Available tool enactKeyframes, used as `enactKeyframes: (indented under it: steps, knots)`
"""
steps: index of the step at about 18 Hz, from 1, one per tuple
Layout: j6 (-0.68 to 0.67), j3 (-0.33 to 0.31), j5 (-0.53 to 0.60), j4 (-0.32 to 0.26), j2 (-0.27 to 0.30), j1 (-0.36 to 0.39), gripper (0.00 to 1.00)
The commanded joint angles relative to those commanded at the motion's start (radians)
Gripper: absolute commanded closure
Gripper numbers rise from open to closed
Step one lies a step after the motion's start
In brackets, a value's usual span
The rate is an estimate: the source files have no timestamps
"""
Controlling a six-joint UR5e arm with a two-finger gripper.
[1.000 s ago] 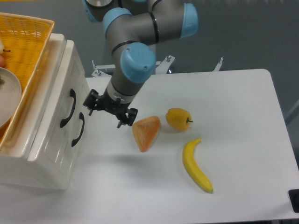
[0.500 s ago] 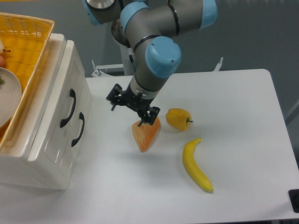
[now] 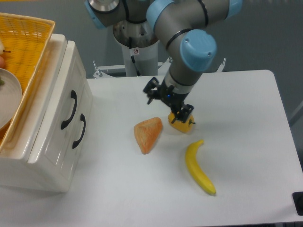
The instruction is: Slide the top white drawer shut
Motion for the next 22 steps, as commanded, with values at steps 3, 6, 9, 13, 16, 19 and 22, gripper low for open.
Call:
enactKeyframes:
  steps: [3, 6, 9, 13, 16, 19, 22]
  knots:
    - [0.067, 0.009, 0.033, -0.002, 0.005, 0.015, 0.0]
    - [0.185, 0.008, 0.039, -0.005, 0.012, 0.049, 0.0]
    - [0.236, 0.006, 0.04, -0.014, 0.021, 0.089, 0.0]
    - [0.258, 0.011, 0.027, -0.014, 0.046, 0.087, 0.0]
    - [0.38, 0.009, 0.013, -0.015, 0.063, 0.086, 0.0]
    - [0.44, 0.008, 0.003, -0.008, 0.068, 0.09, 0.0]
    - [0.44, 0.009, 0.005, -0.006, 0.068, 0.095, 0.0]
